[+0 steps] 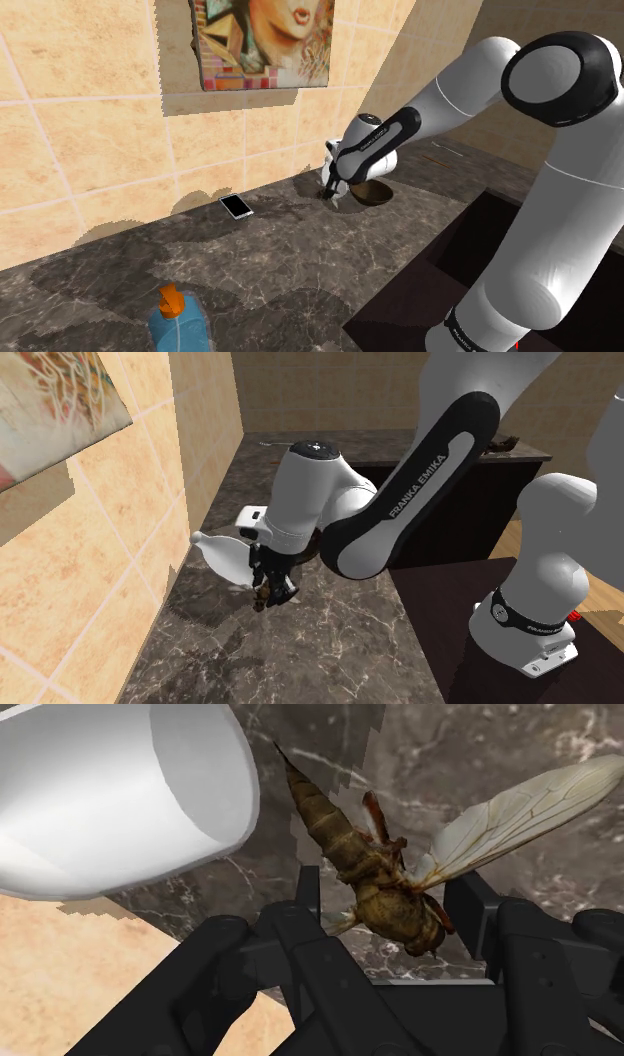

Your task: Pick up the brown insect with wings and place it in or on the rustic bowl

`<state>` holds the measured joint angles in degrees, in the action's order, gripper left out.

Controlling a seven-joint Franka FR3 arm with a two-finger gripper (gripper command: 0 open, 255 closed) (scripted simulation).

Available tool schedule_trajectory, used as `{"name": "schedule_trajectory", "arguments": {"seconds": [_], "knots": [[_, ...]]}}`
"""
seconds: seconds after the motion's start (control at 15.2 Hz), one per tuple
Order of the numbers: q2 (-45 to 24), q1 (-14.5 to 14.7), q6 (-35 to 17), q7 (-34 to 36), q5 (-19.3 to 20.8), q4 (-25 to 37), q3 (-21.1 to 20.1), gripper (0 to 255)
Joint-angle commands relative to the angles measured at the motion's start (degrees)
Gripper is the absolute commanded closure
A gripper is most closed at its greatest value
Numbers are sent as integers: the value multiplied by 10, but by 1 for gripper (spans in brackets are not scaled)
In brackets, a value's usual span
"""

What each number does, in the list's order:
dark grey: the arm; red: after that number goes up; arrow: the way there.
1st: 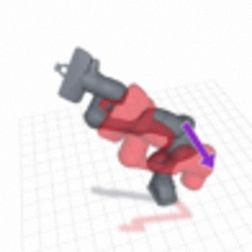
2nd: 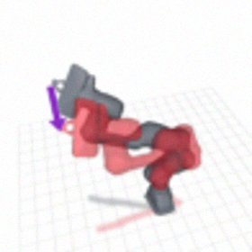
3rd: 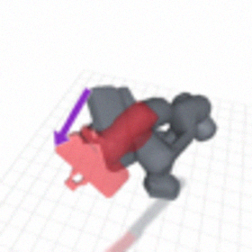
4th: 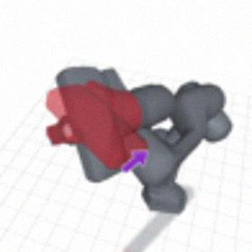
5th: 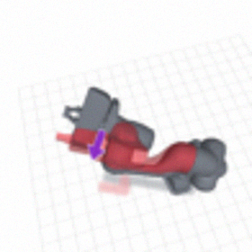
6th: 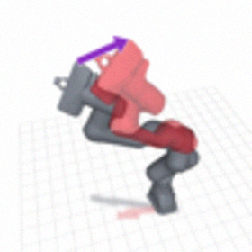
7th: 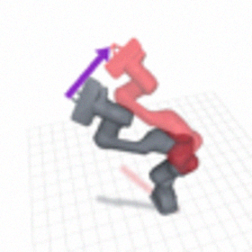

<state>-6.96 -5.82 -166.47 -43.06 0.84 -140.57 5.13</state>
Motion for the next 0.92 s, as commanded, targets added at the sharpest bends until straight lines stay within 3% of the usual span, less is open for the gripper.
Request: {"name": "schedule_trajectory", "arguments": {"seconds": [0.0, 0.86], "knots": [[13, 1, 16, 2, 3, 2, 1, 255], [95, 2, 120, 9, 15, 25, 3, 255]]}}
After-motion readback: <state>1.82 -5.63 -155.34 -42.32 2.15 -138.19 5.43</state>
